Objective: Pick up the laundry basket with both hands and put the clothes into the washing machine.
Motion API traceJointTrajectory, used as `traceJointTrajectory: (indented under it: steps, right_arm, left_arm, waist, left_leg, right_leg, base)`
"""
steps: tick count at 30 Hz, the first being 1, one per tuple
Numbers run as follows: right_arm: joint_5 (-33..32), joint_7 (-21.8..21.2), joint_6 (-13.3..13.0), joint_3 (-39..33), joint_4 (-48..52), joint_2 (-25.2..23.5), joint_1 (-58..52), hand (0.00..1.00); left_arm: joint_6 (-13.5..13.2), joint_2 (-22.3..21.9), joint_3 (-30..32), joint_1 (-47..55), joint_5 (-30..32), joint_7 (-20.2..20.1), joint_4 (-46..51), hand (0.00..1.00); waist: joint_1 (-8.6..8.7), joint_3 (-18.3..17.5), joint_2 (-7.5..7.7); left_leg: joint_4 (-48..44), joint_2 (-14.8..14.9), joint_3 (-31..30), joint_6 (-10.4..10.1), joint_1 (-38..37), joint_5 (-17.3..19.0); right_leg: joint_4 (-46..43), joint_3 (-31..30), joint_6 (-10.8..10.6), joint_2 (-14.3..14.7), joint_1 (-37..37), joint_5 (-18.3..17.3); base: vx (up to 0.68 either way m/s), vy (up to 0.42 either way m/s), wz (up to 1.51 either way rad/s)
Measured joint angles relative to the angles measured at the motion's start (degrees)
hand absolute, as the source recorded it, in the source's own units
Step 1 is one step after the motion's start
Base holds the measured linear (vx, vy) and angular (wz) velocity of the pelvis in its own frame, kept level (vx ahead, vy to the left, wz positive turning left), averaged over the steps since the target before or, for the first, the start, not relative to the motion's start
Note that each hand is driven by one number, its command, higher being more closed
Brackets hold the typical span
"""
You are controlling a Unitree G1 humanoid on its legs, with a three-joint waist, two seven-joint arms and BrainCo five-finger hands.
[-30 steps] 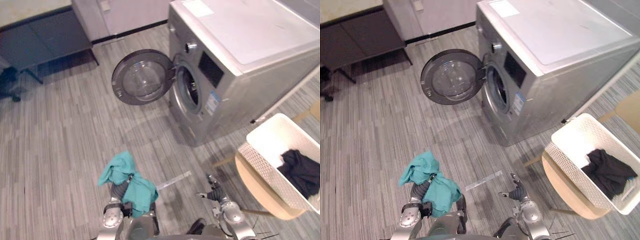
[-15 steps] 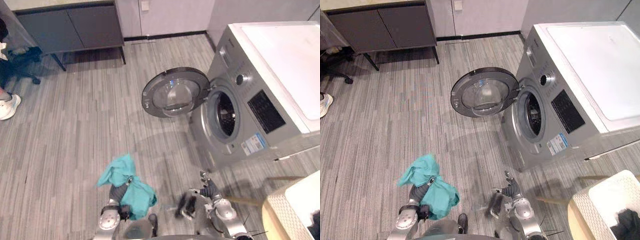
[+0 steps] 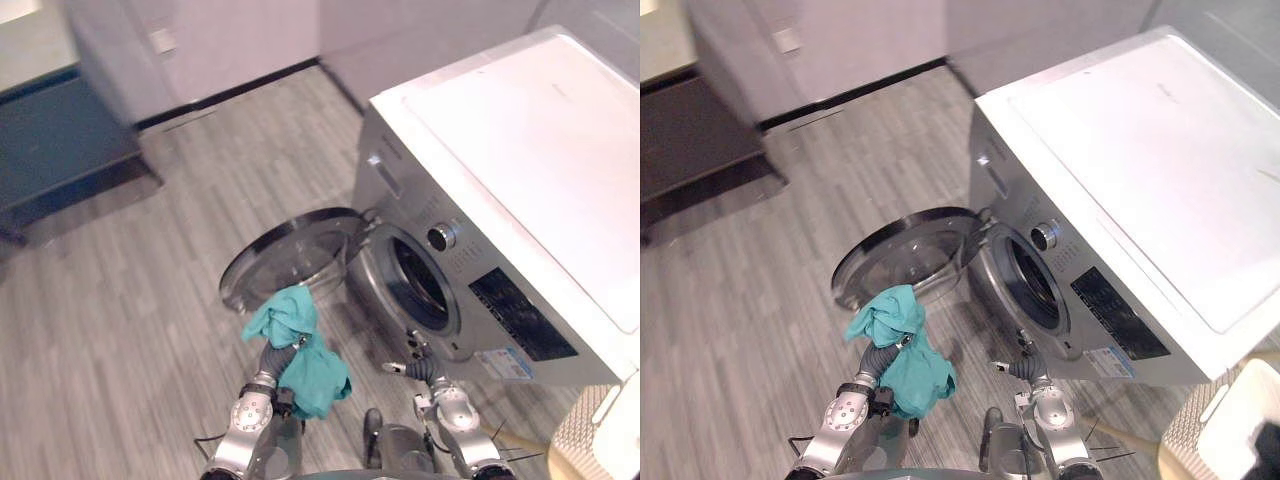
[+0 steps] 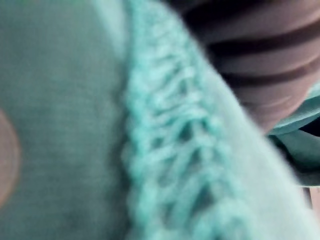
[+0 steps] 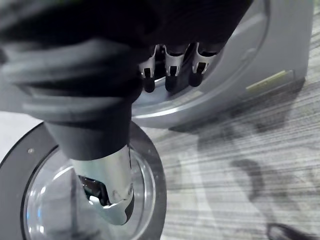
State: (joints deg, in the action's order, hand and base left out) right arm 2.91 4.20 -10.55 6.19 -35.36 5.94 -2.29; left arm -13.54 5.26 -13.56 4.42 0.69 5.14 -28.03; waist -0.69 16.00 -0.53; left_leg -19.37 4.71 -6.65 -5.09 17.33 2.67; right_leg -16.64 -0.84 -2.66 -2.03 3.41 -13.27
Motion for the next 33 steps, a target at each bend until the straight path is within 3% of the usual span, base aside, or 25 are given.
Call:
traceJointTrajectory:
  steps: [1, 3, 4, 5, 8, 10, 12, 15, 18, 19, 21, 23, 24, 25, 28, 33]
  right_arm:
    - [0.0, 0.1, 0.0, -0.2, 0.0, -0.1, 0.0, 0.00]
    - [0.1, 0.3, -0.3, -0.6, 0.9, -1.2, -0.1, 0.00]
    - [0.1, 0.4, -0.3, -0.5, 0.9, -1.2, 0.0, 0.00]
    - [0.1, 0.6, -0.2, -0.4, 0.6, -1.2, 0.2, 0.00]
    - [0.1, 0.6, -0.1, 0.7, -0.1, -1.1, 0.1, 0.00]
    - [0.1, 0.6, 0.0, 1.6, -1.7, -1.1, 0.1, 0.00]
    - [0.7, 0.6, 0.3, 1.6, -2.1, -1.0, 0.2, 0.00]
    - [1.2, 0.6, 0.9, 1.5, -3.1, -0.7, -0.9, 0.00]
    - [1.2, 0.8, 1.0, 1.4, -4.3, 0.2, -1.4, 0.00]
    - [1.2, 1.0, 1.0, 1.2, -4.3, 1.5, -1.6, 0.00]
    - [1.0, 1.5, 0.9, -0.4, -4.6, 1.9, -1.2, 0.00]
    - [0.5, 2.5, 0.9, -3.0, -6.2, 3.1, -0.2, 0.00]
    - [0.4, 3.3, 1.0, -3.9, -7.9, 3.5, 0.2, 0.00]
    - [0.4, 3.3, 1.0, -4.1, -8.4, 3.4, 0.5, 0.00]
    - [0.4, 3.3, 1.1, -4.1, -9.3, 2.9, 1.0, 0.00]
    - [-0.1, 5.2, 1.2, -4.5, -8.6, 2.9, 7.7, 0.00]
  left_arm:
    - [0.1, 0.2, 0.0, -0.3, 0.0, 0.0, -0.1, 1.00]
    - [-0.1, 1.4, 0.2, -1.8, 0.0, 0.2, 1.1, 1.00]
    - [-0.1, 1.7, 0.2, -1.8, -0.1, 0.3, 1.5, 1.00]
    - [-0.1, 2.4, 0.3, -1.3, 0.0, 0.3, 2.0, 1.00]
    - [0.0, 3.0, 1.1, -0.1, 0.0, 0.3, 2.9, 1.00]
    - [0.0, 3.0, 2.8, 0.8, 0.0, 0.3, 3.0, 1.00]
    - [0.1, 3.4, 3.5, 0.8, 0.0, 0.5, 3.6, 1.00]
    - [0.4, 3.9, 4.5, 0.9, 0.4, 0.3, 3.7, 1.00]
    - [0.9, 3.0, 5.7, 0.7, 0.4, 0.3, 3.2, 1.00]
    - [0.9, 2.2, 6.2, 1.2, 0.4, 0.5, 3.2, 1.00]
    - [0.8, 1.7, 6.5, 0.8, 0.2, 1.1, 3.0, 1.00]
    - [0.7, 1.6, 6.8, 0.1, 0.0, 1.5, 2.8, 1.00]
    - [0.8, 1.8, 7.2, -1.1, -0.1, 1.6, 1.3, 1.00]
    - [0.8, 2.1, 7.5, -1.6, -0.1, 1.8, 0.8, 1.00]
    - [0.9, 2.4, 8.4, -2.0, -0.3, 2.8, 0.4, 1.00]
    - [0.8, 3.3, 9.2, -7.0, -1.3, 4.8, -0.5, 1.00]
  waist:
    - [0.08, 0.0, 0.18]
    - [-0.04, -0.2, 2.04]
    - [-0.06, -0.2, 2.08]
    - [0.28, -0.2, 2.02]
    - [0.28, -0.1, 2.21]
    - [0.13, -0.2, 2.57]
    - [0.41, -0.3, 2.44]
    - [2.55, -0.3, 1.99]
    - [2.67, 0.4, 1.04]
    - [2.46, 0.7, 0.43]
    - [2.26, 1.2, 1.12]
    - [2.20, 1.6, -0.15]
    - [1.90, 1.7, -0.05]
    - [1.78, 1.7, 0.55]
    - [1.33, 3.6, 1.07]
    - [1.43, 9.2, 1.05]
  left_leg:
    - [-0.4, -0.1, 0.5, -0.1, 0.0, 0.1]
    - [-1.0, -0.7, 7.1, 2.7, -0.1, 3.2]
    - [-1.3, -0.7, 9.0, 3.4, -0.2, 3.9]
    - [-2.7, 0.2, 14.8, 4.7, -1.0, 6.2]
    - [-2.4, 2.0, 21.0, 5.2, -3.9, 8.3]
    - [-0.7, 3.5, 28.1, 5.0, -8.8, 10.1]
    - [-0.8, 4.4, 31.3, 3.8, -9.5, 11.9]
    - [-4.2, 7.2, 33.3, 3.0, -9.1, 12.7]
    - [-17.7, 12.1, 30.9, 2.8, -6.0, 12.7]
    - [-24.5, 13.2, 27.9, 4.7, -4.7, 11.2]
    - [-24.3, 10.2, 22.2, 3.3, -1.7, 13.2]
    - [-12.3, 8.0, 17.3, 1.5, -0.9, 10.6]
    - [-8.8, 6.7, 16.6, 1.7, -1.5, 9.7]
    - [-8.2, 5.8, 17.4, 1.9, -1.5, 9.6]
    - [-10.7, 4.6, 19.2, 2.0, -0.9, 9.7]
    - [-22.1, 6.4, 21.1, 3.8, 5.3, 13.8]
  right_leg:
    - [0.0, -0.4, -0.1, -0.4, 0.2, -0.1]
    - [-0.6, -5.7, -2.3, -2.5, 3.7, 1.2]
    - [-0.6, -7.4, -2.8, -2.9, 4.3, 1.5]
    - [-0.7, -9.0, -4.6, -3.7, 6.0, 3.5]
    - [-1.1, -3.8, -4.4, -4.3, 6.9, 5.7]
    - [-2.3, 15.5, -1.1, -8.4, 6.8, 5.7]
    - [-3.0, 28.4, 1.2, -11.1, 6.7, 5.0]
    - [-2.0, 26.7, -0.4, -8.8, 6.5, 5.1]
    - [-1.2, 25.2, -0.4, -6.1, 4.0, 4.7]
    - [-1.1, 23.8, 0.0, -5.4, 2.3, 4.4]
    - [-1.2, 21.4, 0.0, -7.1, 2.0, 4.4]
    - [-1.9, 19.5, -0.6, -7.2, 2.9, 4.4]
    - [-2.9, 17.6, -2.4, -7.3, 4.4, 3.7]
    - [-3.2, 16.7, -2.4, -8.2, 5.5, 3.7]
    - [-5.8, 14.6, -2.7, -10.2, 7.5, 3.7]
    - [-19.4, 9.4, -3.8, -11.4, 17.7, 2.2]
  base:
    - [0.25, 0.344, -1.40]
    - [0.11, 0.271, -1.20]
    - [0.07, 0.384, -1.71]
    - [0.05, 0.297, -1.57]
    - [0.02, 0.193, -1.55]
    - [0.02, 0.081, -1.56]
    - [0.04, 0.039, -1.09]
    - [0.13, -0.066, -0.56]
    - [0.14, -0.091, -0.51]
    - [0.17, -0.055, -0.60]
    - [0.13, 0.050, -0.60]
    - [0.11, 0.145, -0.65]
    - [0.11, 0.194, -0.43]
    - [0.12, 0.221, -0.35]
    - [0.02, 0.108, -0.23]
    - [-0.12, 0.070, -0.38]
